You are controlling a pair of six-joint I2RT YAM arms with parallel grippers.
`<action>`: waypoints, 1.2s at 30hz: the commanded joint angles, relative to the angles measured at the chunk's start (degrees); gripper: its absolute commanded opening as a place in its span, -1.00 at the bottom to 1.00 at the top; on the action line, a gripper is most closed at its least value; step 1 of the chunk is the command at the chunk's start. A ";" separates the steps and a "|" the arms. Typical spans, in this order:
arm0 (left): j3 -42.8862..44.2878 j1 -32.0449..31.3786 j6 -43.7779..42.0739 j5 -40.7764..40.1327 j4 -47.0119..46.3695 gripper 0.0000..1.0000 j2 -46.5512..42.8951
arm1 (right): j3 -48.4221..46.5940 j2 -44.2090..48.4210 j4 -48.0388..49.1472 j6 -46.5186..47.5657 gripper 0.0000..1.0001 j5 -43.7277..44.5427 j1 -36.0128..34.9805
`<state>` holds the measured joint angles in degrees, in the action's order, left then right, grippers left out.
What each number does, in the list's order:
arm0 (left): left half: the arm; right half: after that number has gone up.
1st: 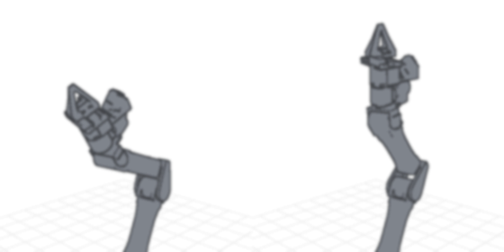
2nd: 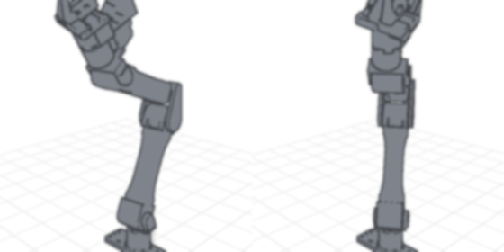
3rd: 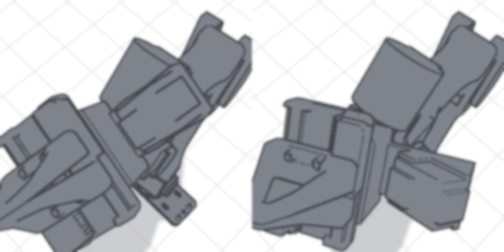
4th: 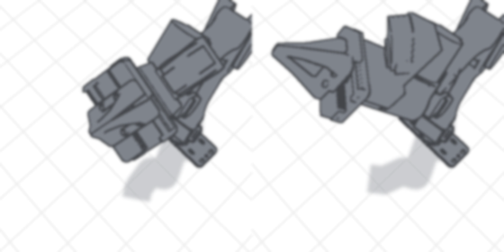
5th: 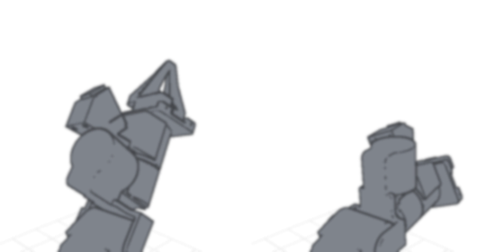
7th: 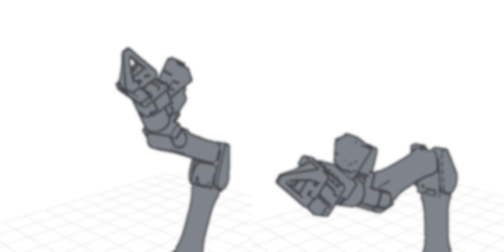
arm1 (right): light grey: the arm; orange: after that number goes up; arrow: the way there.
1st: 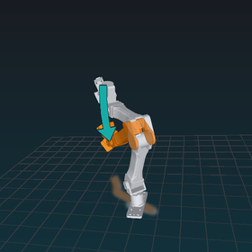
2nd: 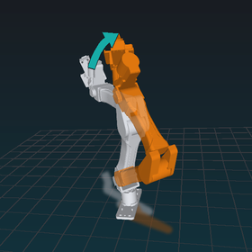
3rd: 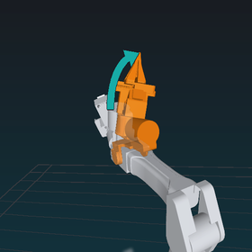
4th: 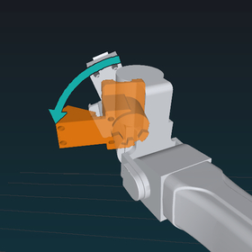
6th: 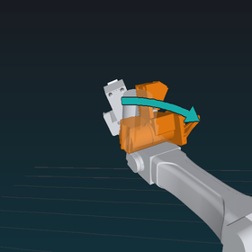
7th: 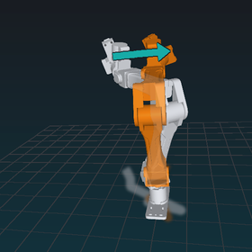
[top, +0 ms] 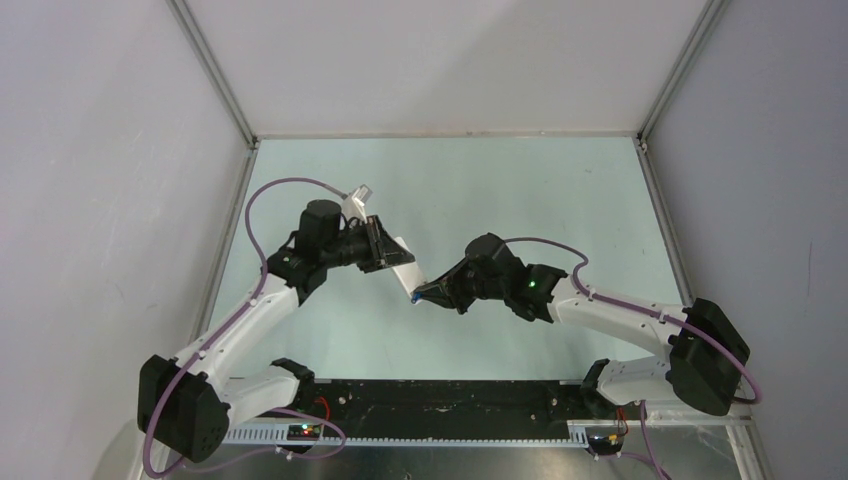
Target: Load the batteries into the remote control
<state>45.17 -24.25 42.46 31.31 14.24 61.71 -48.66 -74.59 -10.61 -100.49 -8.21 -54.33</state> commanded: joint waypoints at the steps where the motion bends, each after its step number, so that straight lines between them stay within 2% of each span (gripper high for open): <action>1: 0.68 -0.18 -0.76 -1.12 -2.32 -1.00 -1.15 | -1.35 0.36 -2.45 -0.41 -0.98 1.00 -0.35; 11: 0.18 -0.37 -2.81 -2.15 -2.36 -1.00 -1.40 | -1.35 1.11 -3.16 -1.91 -0.99 1.29 -0.20; 25: 1.10 -0.80 -2.39 0.41 -2.33 -1.00 -1.19 | -1.35 -1.86 -1.01 -2.39 -0.93 -1.85 1.14; 32: 1.06 -0.80 -2.00 0.79 -2.36 -1.00 -1.27 | -1.35 -2.04 -2.46 -2.18 -0.67 -1.59 1.46; 36: 1.05 -0.83 -1.58 1.12 -2.31 -1.00 -0.95 | -1.35 -2.20 -2.57 -1.93 -0.60 -1.71 1.74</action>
<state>45.15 -24.75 40.03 30.15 14.31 61.71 -48.66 -75.64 -11.44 -102.15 -10.28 -53.01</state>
